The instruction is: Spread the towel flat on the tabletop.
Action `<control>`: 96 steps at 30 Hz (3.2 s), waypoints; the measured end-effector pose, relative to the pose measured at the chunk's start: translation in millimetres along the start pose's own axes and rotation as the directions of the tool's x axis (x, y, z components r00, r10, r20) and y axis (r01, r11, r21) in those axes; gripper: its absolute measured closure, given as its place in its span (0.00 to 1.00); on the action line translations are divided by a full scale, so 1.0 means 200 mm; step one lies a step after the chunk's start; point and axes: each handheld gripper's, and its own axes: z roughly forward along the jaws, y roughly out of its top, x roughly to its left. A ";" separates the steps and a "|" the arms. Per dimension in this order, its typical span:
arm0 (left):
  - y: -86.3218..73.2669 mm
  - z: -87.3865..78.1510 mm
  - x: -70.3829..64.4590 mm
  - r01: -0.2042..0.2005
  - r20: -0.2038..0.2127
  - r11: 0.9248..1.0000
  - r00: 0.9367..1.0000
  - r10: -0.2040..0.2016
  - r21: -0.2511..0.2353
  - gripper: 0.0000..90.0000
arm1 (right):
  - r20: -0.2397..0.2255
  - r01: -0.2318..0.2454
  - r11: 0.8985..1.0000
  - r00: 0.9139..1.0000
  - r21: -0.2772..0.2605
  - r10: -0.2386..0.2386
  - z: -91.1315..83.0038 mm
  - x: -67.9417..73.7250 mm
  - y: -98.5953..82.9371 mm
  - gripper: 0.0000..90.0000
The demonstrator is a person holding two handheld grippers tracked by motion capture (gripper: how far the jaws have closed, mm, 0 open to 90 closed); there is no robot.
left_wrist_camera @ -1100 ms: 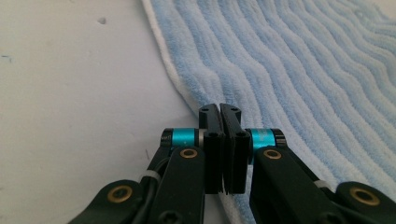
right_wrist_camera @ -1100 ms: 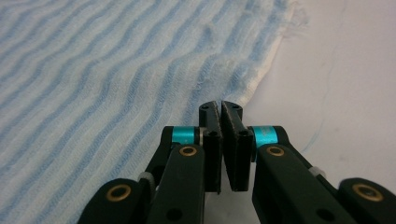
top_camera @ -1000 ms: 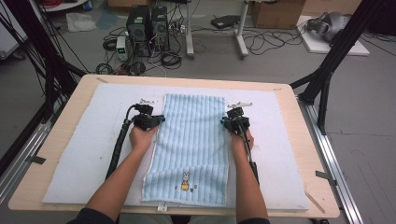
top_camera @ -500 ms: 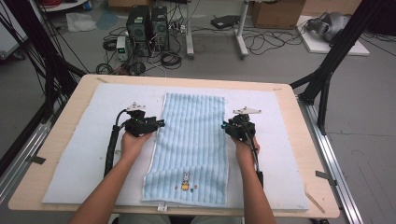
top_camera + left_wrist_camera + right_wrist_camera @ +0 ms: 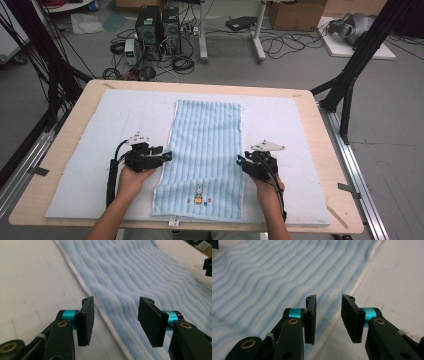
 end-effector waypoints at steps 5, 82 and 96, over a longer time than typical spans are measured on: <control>0.00 0.02 -0.05 -0.048 -0.043 0.997 0.998 0.051 0.058 0.66 | 0.007 0.002 0.999 1.000 0.048 -0.003 0.03 0.04 -0.06 0.76; -0.34 -0.32 -0.29 -0.112 0.144 0.991 0.985 0.100 0.078 0.96 | -0.063 0.033 0.999 0.998 0.040 -0.031 -0.32 0.20 -0.33 0.96; -0.26 -0.32 -0.24 -0.118 0.116 0.990 0.985 0.127 -0.082 0.60 | -0.037 -0.033 0.998 0.999 -0.044 0.031 -0.32 0.16 -0.27 0.78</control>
